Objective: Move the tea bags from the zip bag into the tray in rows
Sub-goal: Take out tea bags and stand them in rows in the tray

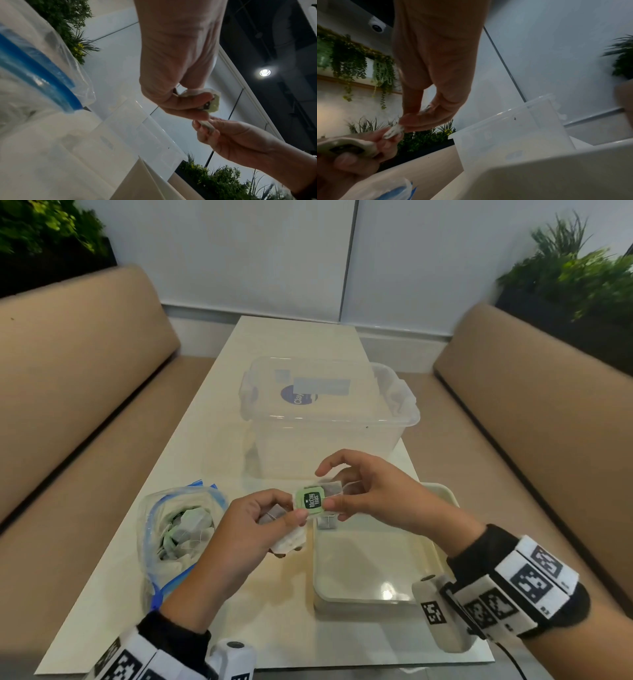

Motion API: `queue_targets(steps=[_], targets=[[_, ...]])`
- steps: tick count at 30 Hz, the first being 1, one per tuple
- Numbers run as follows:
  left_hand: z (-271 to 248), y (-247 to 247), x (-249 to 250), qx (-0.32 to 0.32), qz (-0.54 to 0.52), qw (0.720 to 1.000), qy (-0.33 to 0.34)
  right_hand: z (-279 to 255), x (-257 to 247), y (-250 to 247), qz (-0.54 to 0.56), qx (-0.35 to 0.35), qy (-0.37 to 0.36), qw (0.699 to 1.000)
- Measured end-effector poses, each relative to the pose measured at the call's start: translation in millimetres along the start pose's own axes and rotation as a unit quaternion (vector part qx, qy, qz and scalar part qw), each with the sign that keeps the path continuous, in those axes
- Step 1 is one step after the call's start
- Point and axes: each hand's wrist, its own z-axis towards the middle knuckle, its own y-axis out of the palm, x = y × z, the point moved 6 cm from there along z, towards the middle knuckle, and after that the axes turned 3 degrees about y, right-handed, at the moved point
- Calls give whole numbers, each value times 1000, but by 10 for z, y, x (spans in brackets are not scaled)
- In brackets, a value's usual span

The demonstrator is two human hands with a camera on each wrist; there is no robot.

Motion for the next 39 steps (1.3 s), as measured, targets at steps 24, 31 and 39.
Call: queue_targets(steps=[24, 31, 39], targets=[[47, 100, 609, 4, 55, 990, 129, -215, -875, -274, -84, 121, -179, 973], [-31, 146, 720, -5, 1, 986, 166, -282, -994, -223, -133, 104, -186, 968], [-88, 148, 694, -13, 73, 976, 203, -260, -908, -227, -82, 96, -163, 978]])
